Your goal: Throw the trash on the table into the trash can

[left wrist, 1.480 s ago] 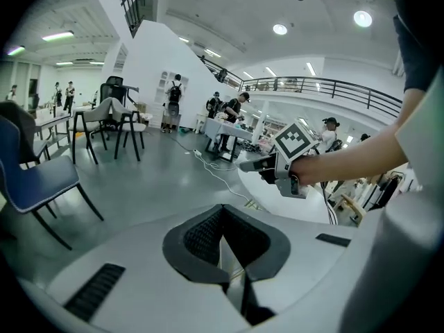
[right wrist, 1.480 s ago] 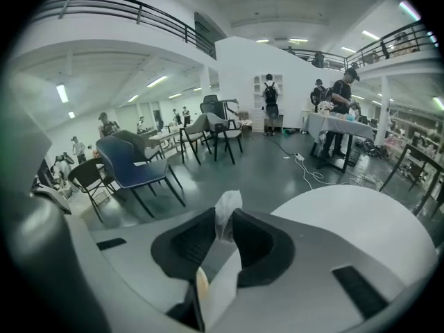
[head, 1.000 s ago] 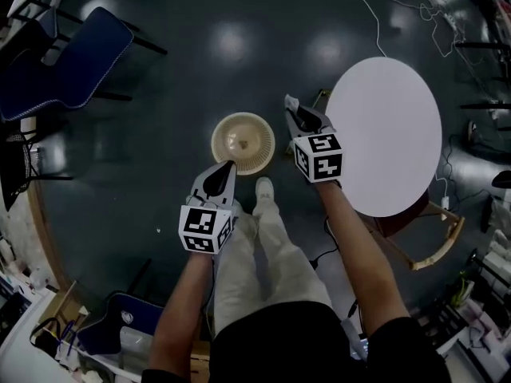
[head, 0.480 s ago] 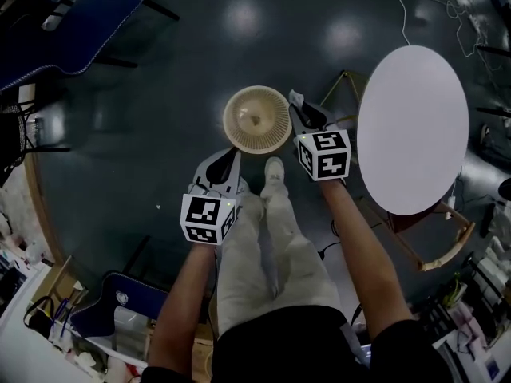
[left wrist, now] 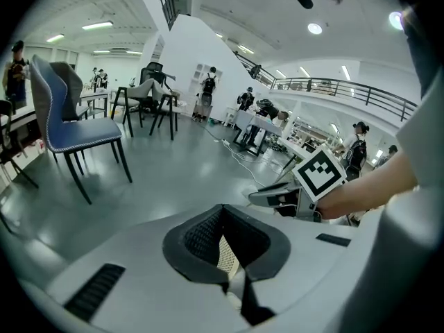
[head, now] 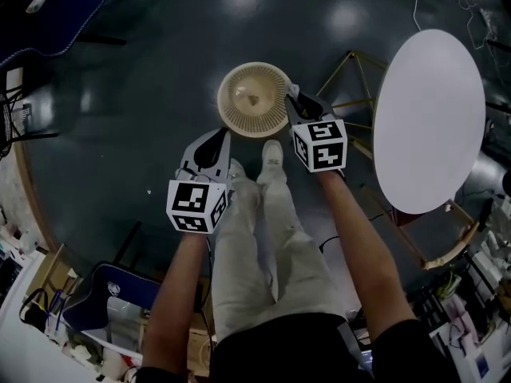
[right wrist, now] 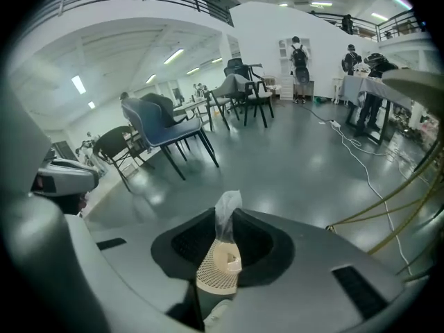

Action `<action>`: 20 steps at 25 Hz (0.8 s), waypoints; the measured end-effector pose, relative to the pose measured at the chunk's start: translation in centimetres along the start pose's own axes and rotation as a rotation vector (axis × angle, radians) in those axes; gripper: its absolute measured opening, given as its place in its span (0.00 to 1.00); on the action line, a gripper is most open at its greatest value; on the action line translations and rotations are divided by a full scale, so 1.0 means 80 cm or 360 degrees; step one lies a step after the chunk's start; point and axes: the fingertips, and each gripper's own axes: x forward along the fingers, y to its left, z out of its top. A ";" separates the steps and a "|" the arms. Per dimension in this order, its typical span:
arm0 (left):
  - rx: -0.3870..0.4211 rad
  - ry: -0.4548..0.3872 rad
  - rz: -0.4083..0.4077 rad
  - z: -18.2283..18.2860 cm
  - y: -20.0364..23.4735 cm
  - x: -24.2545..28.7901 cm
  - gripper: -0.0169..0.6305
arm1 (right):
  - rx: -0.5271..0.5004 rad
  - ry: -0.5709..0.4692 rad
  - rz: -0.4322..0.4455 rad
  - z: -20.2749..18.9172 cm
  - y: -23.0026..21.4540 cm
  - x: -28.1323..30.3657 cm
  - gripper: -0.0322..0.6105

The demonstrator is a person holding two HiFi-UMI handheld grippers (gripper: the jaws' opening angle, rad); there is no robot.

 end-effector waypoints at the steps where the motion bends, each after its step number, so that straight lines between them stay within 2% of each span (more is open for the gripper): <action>1: -0.0004 0.0005 0.0000 -0.007 0.000 0.004 0.04 | 0.0009 0.0009 0.0005 -0.007 -0.001 0.005 0.19; 13: -0.0103 0.0044 0.0019 -0.078 0.013 0.040 0.04 | -0.0084 0.0113 0.0062 -0.071 0.012 0.069 0.19; 20: -0.0131 0.0066 0.0003 -0.097 0.021 0.055 0.04 | -0.0180 0.0149 0.0101 -0.087 0.024 0.100 0.19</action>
